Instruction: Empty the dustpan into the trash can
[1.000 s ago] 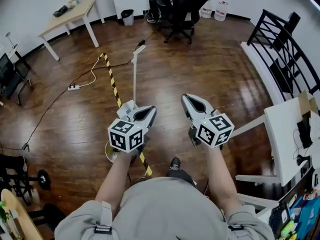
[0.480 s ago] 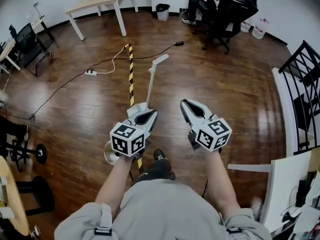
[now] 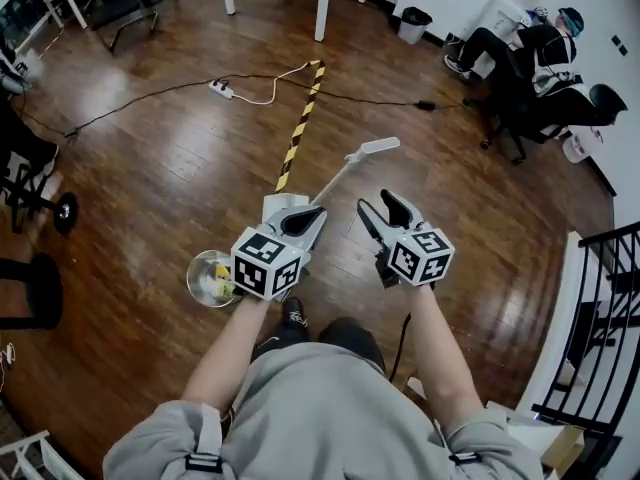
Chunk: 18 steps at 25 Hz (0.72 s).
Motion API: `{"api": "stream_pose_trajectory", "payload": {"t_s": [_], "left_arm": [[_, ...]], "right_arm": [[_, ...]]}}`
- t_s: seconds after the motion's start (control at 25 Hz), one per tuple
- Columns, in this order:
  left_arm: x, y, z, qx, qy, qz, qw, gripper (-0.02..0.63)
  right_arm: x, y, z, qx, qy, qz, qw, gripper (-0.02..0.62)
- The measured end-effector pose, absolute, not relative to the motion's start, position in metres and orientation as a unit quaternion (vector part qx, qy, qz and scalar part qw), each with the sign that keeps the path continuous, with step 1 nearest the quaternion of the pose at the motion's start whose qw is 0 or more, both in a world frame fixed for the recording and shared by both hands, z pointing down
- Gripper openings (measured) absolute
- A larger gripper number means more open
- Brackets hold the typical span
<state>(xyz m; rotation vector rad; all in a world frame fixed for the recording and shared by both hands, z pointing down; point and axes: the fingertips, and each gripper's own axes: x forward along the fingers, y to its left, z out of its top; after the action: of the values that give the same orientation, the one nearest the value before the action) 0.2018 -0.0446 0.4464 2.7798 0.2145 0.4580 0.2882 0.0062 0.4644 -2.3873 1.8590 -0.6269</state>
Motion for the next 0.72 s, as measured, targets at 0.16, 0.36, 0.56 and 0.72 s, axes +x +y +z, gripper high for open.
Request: {"api": "stream_pose_trajectory", "payload": {"t_s": [0.16, 0.36, 0.56, 0.72], "left_arm": [[0.222, -0.065, 0.479, 0.972, 0.012, 0.163, 0.17, 0.005], [0.259, -0.09, 0.516, 0.962, -0.076, 0.178, 0.195, 0.005], [0.275, -0.11, 0.536, 0.943, -0.162, 0.195, 0.214, 0.005], [0.267, -0.112, 0.545, 0.931, -0.205, 0.205, 0.223, 0.005]], "right_arm": [[0.327, -0.03, 0.527, -0.744, 0.62, -0.25, -0.013, 0.265], [0.383, -0.063, 0.588, -0.716, 0.632, -0.292, -0.044, 0.328], [0.413, -0.113, 0.621, -0.678, 0.666, -0.306, -0.05, 0.356], [0.43, -0.142, 0.633, -0.67, 0.676, -0.299, -0.06, 0.354]]}}
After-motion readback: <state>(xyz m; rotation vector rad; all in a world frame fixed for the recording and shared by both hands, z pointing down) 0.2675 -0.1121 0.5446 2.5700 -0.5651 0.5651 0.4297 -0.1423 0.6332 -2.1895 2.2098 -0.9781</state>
